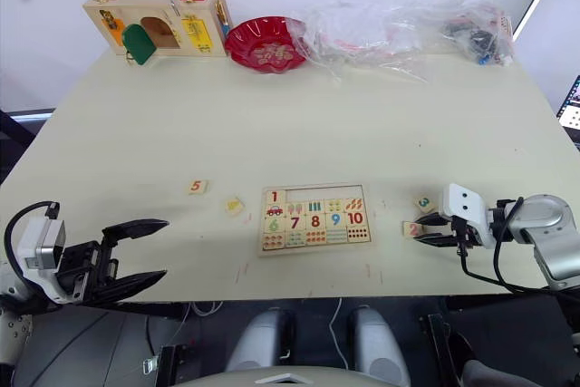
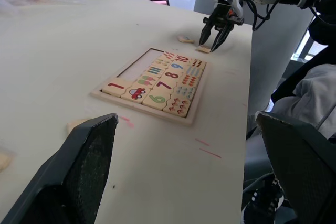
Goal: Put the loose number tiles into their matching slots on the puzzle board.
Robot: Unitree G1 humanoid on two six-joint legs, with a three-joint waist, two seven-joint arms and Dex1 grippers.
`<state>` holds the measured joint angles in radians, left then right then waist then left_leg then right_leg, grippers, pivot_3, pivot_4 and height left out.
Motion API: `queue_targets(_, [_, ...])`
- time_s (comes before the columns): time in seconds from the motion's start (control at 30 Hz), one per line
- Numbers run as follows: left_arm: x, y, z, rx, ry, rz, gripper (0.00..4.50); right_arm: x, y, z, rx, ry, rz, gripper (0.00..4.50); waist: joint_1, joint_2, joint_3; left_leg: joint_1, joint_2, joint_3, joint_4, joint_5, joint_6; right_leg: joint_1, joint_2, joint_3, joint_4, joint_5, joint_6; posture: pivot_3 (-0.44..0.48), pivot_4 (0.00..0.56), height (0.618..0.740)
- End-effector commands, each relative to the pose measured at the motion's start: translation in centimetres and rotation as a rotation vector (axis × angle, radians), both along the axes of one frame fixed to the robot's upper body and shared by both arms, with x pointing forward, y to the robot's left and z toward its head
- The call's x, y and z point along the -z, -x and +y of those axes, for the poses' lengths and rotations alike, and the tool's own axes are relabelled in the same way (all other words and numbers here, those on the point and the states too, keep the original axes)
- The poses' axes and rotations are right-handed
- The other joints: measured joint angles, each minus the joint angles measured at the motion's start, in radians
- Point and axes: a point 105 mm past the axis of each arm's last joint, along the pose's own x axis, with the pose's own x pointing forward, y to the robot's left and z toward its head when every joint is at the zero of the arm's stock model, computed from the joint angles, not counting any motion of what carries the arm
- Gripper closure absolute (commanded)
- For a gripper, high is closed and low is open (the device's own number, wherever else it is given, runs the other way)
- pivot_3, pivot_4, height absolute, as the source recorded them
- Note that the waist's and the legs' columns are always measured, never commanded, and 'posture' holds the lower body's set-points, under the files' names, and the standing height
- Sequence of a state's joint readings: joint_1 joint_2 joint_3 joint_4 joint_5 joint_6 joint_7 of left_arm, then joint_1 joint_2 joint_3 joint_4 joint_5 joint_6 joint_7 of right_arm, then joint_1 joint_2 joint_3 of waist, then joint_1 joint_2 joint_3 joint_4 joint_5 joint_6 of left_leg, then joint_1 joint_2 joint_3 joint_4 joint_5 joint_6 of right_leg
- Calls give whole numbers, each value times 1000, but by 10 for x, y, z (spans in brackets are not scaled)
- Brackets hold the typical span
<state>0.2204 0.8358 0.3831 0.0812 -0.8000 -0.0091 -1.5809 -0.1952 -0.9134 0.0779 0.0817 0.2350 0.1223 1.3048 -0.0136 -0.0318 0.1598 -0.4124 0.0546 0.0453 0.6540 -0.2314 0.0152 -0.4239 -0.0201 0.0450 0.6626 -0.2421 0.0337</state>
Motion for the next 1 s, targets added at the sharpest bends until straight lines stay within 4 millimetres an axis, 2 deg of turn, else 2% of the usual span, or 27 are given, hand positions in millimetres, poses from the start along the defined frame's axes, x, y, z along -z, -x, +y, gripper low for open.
queue_targets(0.03, [-7, 3, 1, 37, -1, -31, 0, -17, -2, 4, -22, -10, -67, 3612, 0, 0, 0, 0, 0, 0, 0, 0, 0, 0, 0, 0, 0, 0, 0, 0, 150, 740])
queue_targets(0.13, [-7, 3, 2, 38, -3, -31, 0, -29, -7, 12, -12, 23, -121, 3612, 0, 0, 0, 0, 0, 0, 0, 0, 0, 0, 1, 0, 0, 0, 0, 0, 150, 740])
queue_targets(0.23, [-7, 3, 2, 37, -6, -30, 0, -47, -10, 32, -25, 36, -158, 3612, -2, 1, 1, 0, 1, 1, 0, 0, 0, -1, 1, 0, 0, 1, -1, 0, 150, 740])
queue_targets(0.37, [-5, 3, 2, 34, -1, -31, 0, -68, -21, 58, -6, 167, -185, 3612, -3, 1, 1, 0, 2, 2, 0, 0, 0, -3, 1, 1, 1, 1, -2, 0, 150, 740])
queue_targets(0.57, [-2, 0, 3, 23, 2, -30, 0, -98, -37, 116, -57, 160, -167, 3612, -5, 2, 1, -4, 2, 3, 0, 0, 0, -7, 1, 2, 1, 1, -3, 0, 150, 740])
queue_targets(0.7, [-1, -1, 4, 14, 3, -34, 0, -105, -50, 142, -115, 310, -253, 3612, -3, 2, 1, -4, 2, 3, -1, 0, 0, -8, 1, 2, 1, 2, -3, 0, 150, 740])
queue_targets(1.0, [2, 1, 9, -13, -3, -29, 0, -109, -63, 201, -109, 300, -80, 3612, -6, 2, 1, -5, 2, 4, -1, 0, 0, -10, 2, 1, 2, 2, -4, 0, 150, 740])
